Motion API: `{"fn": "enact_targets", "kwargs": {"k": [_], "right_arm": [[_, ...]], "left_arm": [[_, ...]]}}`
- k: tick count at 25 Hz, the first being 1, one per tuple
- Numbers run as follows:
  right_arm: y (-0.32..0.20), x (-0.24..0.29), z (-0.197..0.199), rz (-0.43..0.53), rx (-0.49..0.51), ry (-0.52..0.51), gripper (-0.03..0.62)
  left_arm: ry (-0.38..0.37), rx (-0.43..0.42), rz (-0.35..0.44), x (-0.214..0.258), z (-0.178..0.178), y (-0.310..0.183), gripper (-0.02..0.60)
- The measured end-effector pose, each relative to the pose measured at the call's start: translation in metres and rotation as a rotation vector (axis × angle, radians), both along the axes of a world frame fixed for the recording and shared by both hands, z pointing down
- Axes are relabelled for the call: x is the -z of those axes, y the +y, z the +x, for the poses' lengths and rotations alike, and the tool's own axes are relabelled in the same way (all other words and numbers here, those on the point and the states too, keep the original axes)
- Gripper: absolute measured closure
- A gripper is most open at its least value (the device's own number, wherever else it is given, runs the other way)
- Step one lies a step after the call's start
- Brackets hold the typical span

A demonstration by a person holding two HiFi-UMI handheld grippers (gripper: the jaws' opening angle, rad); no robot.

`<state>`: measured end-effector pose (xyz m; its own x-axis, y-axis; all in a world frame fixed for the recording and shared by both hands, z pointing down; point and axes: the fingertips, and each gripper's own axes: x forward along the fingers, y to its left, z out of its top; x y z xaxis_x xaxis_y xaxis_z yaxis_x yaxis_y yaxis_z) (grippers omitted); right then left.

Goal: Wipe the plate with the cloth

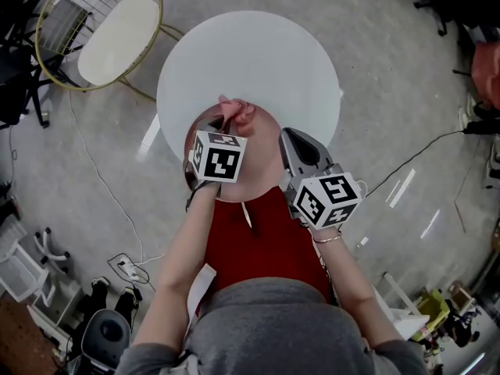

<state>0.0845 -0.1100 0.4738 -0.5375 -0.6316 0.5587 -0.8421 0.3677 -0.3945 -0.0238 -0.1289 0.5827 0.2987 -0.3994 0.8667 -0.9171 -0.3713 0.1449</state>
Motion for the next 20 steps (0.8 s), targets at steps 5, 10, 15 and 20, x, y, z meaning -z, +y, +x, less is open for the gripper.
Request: {"fn": "enact_targets", "kwargs": {"k": [5, 10, 15, 20], "right_arm": [[0.003, -0.002, -0.005, -0.011, 0.004, 0.007, 0.565], [0.006, -0.003, -0.010, -0.015, 0.010, 0.011, 0.565], [0.010, -0.003, -0.014, -0.007, 0.007, 0.014, 0.565], [0.016, 0.001, -0.022, -0.004, -0.003, 0.023, 0.565]], "left_arm": [[-0.050, 0.056, -0.005, -0.002, -0.029, 0.001, 0.545], [-0.093, 0.065, -0.012, 0.001, -0.040, 0.005, 0.545], [-0.138, 0.070, -0.014, 0.005, -0.059, 0.012, 0.545], [-0.179, 0.042, 0.016, 0.018, -0.080, 0.021, 0.545]]}}
